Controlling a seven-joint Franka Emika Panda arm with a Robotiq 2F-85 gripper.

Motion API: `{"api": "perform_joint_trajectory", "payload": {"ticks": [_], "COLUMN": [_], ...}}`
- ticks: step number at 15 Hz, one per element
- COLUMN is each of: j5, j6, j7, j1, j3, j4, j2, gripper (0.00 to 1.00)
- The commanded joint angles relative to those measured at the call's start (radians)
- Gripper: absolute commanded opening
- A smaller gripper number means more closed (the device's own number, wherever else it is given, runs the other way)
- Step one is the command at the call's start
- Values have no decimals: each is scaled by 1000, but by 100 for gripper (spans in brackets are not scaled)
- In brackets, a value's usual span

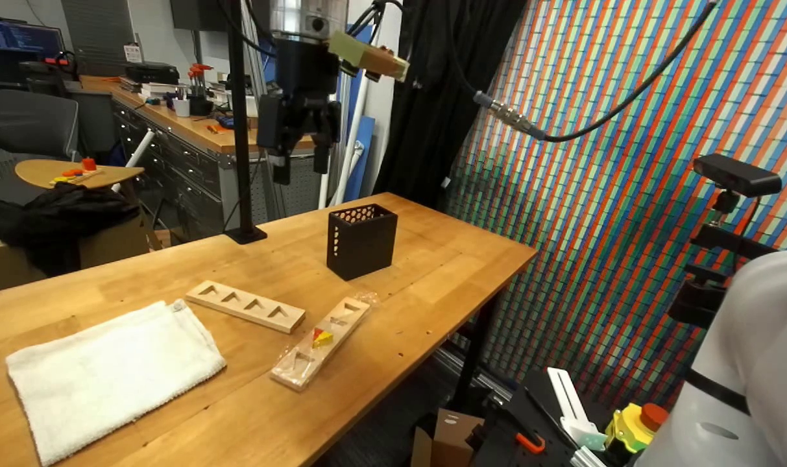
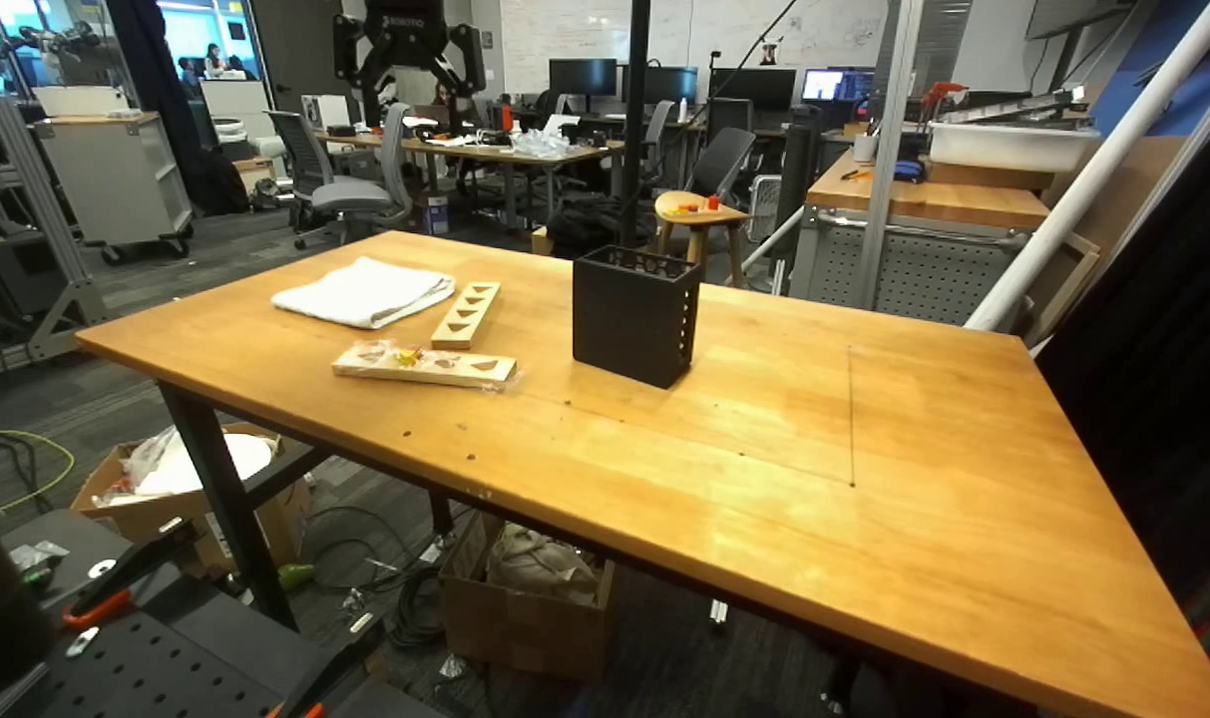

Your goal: Put the white towel inside the black holder on the table

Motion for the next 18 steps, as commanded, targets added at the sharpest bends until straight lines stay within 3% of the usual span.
{"api": "perform_joint_trajectory", "payload": {"ticks": [1,5,10,18], "j5": [-23,-47,-81,-192], "j6": [74,158,184,185], "j7": [41,84,109,169], "j1": [29,66,111,186], "j3": [40,83,115,105], "j4": [95,168,265,408], "j2": [92,201,350,590], "gripper": [100,100,100,100]}}
